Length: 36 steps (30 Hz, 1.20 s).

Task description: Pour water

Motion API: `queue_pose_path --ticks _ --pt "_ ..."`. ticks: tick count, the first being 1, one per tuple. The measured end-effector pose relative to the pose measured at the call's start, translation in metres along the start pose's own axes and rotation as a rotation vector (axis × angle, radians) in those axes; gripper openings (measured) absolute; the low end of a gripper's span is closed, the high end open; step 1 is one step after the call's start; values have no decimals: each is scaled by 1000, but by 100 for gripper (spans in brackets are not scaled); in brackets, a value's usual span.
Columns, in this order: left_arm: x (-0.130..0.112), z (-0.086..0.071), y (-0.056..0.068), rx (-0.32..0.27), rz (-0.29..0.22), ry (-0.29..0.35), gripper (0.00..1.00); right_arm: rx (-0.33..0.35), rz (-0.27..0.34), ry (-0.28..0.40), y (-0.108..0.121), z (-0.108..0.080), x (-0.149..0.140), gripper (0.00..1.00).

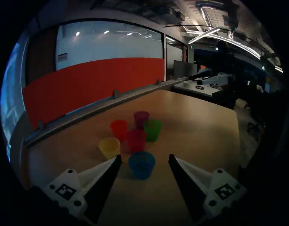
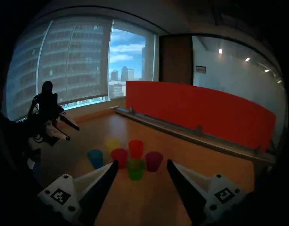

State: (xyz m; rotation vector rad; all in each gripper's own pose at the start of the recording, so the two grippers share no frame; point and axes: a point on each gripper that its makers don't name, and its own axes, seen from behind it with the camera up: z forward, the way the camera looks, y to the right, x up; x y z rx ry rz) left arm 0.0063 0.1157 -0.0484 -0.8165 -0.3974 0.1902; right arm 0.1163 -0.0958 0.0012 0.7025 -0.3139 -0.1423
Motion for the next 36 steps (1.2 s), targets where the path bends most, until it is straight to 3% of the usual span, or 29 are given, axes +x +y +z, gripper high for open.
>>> queue_pose_path --ticks 17,36 --pt "-54 31 -2 -28 -11 -107 93 1 -9 -18 6 22 -7 100" --pt "-90 74 -4 -66 -13 -202 93 21 6 -29 13 44 -11 99"
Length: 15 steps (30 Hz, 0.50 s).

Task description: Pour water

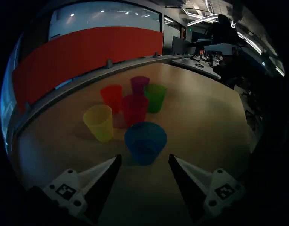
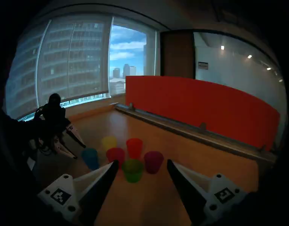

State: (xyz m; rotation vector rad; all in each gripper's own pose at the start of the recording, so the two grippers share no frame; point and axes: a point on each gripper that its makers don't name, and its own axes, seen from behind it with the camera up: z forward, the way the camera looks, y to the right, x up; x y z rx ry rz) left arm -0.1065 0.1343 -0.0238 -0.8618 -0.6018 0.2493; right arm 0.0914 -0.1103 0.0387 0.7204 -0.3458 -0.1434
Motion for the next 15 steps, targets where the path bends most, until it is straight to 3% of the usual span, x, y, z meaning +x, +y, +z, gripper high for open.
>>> queue_pose_path --ticks 3,15 --pt "1 8 -5 2 0 -7 93 1 1 -3 2 3 -1 100" --pt "1 34 -4 -33 -9 -26 93 0 10 -13 11 11 -7 99"
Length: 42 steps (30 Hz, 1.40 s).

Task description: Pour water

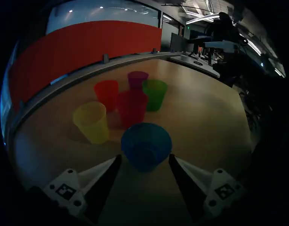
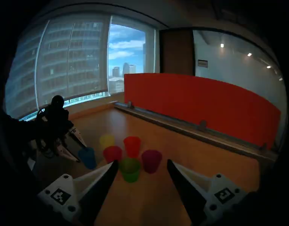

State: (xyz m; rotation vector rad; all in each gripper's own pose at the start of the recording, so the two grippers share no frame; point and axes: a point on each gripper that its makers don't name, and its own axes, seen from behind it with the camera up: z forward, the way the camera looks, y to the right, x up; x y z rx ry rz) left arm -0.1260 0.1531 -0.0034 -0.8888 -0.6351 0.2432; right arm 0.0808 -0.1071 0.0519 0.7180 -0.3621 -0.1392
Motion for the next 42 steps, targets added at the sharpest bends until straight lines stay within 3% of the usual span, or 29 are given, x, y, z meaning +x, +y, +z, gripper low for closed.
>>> queue_pose_path --ticks 6,20,26,42 --pt "6 9 5 -23 10 3 93 -1 2 -3 3 4 -3 99" --pt "12 22 3 -30 26 5 93 -3 3 -7 7 9 -6 99" --pt "13 23 5 -38 31 6 87 -3 3 -8 7 10 -6 100" --pt "19 16 3 -31 35 21 86 9 6 -15 5 15 -10 100"
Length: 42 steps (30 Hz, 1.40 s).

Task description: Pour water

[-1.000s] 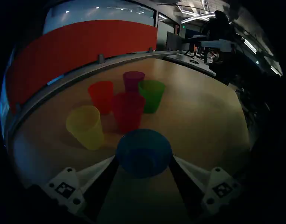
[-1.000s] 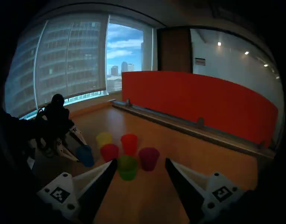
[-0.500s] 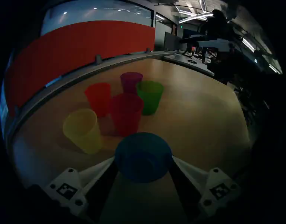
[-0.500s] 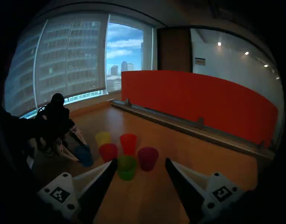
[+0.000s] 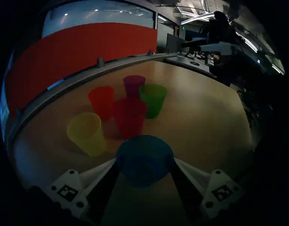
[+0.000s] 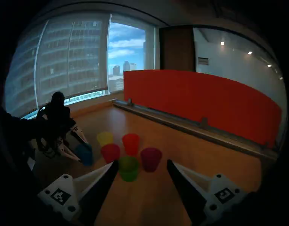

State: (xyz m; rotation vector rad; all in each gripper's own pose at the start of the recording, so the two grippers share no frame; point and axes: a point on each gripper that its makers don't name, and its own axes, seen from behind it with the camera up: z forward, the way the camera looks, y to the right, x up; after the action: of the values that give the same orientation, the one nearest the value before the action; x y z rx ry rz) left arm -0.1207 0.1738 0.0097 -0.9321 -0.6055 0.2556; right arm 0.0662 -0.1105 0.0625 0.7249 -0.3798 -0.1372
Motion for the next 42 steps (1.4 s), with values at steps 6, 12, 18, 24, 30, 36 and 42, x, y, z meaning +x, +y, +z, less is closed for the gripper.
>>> queue_pose_path --ticks 6,12,18,24,30,36,42 --pt "4 -7 3 -1 -6 18 87 5 -2 -11 -2 5 -3 100" --pt "17 -21 8 -3 -12 59 86 15 -3 -25 -5 14 -9 99" --pt "28 -35 9 10 -23 105 86 29 -1 -50 -8 27 -19 100" --pt "38 -51 4 42 -20 151 86 33 -6 -80 -9 41 -33 100" --pt "50 -68 -3 68 -37 209 86 39 -7 -109 -10 53 -47 100" --pt "65 -88 -8 97 -37 269 86 53 -10 -144 -13 65 -62 100" --pt "78 -107 -8 124 -29 315 86 70 -19 -173 -19 76 -74 99"
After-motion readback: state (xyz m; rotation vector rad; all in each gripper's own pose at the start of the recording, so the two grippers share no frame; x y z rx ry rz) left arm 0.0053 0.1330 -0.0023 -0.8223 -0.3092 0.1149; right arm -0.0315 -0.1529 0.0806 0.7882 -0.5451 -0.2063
